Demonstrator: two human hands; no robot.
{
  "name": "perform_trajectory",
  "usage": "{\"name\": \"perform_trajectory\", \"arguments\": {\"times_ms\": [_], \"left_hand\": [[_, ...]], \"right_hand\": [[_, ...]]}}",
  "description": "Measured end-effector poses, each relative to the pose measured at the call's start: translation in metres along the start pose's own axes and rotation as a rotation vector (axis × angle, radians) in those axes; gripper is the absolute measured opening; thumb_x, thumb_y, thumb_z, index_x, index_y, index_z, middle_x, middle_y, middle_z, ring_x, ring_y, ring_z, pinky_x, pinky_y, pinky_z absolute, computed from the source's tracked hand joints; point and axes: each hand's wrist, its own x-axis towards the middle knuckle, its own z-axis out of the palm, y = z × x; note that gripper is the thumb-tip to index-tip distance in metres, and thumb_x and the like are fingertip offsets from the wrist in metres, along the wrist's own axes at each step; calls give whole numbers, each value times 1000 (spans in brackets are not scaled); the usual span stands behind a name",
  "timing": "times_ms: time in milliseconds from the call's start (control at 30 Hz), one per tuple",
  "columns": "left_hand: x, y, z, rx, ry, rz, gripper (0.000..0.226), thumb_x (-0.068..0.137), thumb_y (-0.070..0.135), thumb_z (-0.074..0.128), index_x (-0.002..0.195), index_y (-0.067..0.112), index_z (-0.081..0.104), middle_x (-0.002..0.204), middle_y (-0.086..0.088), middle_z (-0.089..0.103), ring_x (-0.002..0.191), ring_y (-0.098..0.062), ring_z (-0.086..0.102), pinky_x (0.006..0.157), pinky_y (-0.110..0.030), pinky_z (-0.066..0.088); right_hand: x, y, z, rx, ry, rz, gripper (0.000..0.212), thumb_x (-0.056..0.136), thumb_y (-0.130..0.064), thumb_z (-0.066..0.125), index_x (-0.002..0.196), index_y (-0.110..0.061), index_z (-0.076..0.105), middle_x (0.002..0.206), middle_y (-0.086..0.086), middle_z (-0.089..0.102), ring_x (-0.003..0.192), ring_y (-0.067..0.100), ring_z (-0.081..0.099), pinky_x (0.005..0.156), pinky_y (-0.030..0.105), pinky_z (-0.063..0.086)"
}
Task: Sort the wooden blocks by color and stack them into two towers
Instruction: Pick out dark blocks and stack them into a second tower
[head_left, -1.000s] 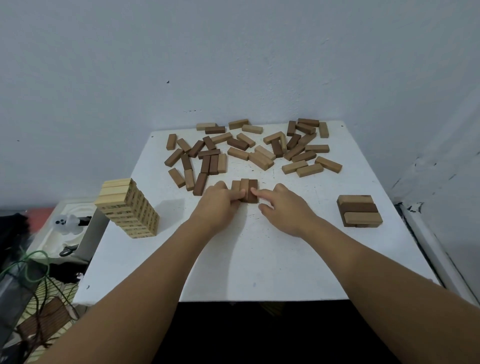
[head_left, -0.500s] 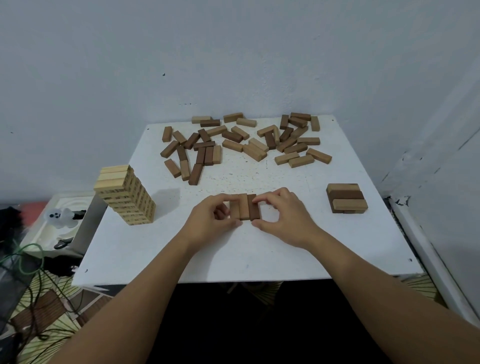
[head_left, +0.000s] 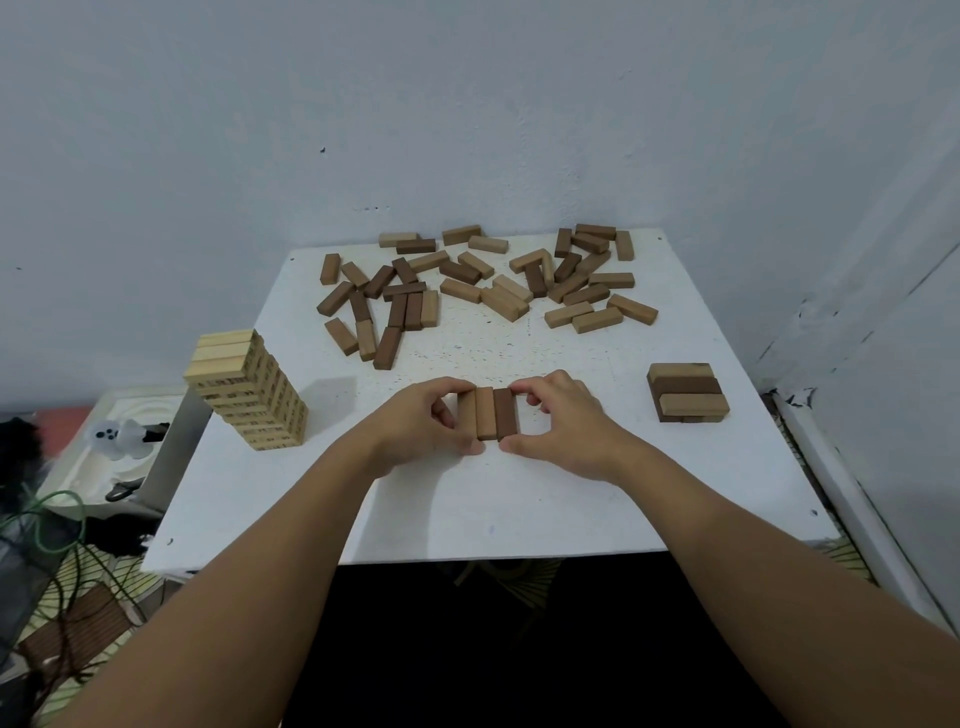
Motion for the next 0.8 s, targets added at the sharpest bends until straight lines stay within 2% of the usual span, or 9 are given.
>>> {"name": "perform_trajectory", "arguments": {"times_ms": [233,367,500,800], "left_hand": [[-1,0,1,-2,-2,13,72,64,32,99,126,44,64,91,2,60,82,-15,58,81,-33,48],[-2,0,4,17,-13,32,70,64,34,99,124,45,64,92,1,56,82,-16,54,79,-32,46],[-3,-2,4,24,-10,55,70,63,35,99,124,44,65,93,2,55,83,-16,53,81,-31,45],[-4,-10,14,82,100,161,64,66,41,95,122,42,65,93,7,53,84,-12,52,74,-27,44]], "right_hand": [[-1,-2,-4,17,-31,-4,77,77,-54,84,143,-36,48,124,-10,44,119,12,42,106,38,42],[-1,-3,-5,24,-47,-8,83,77,-55,84,149,-41,44,125,-9,42,120,12,40,109,39,40],[-1,-1,-5,34,-62,-7,82,76,-57,85,147,-45,46,125,-10,42,122,11,39,109,39,40],[-5,-4,-9,34,-73,-22,78,75,-57,85,143,-48,49,124,-10,40,123,12,36,108,37,37]]}}
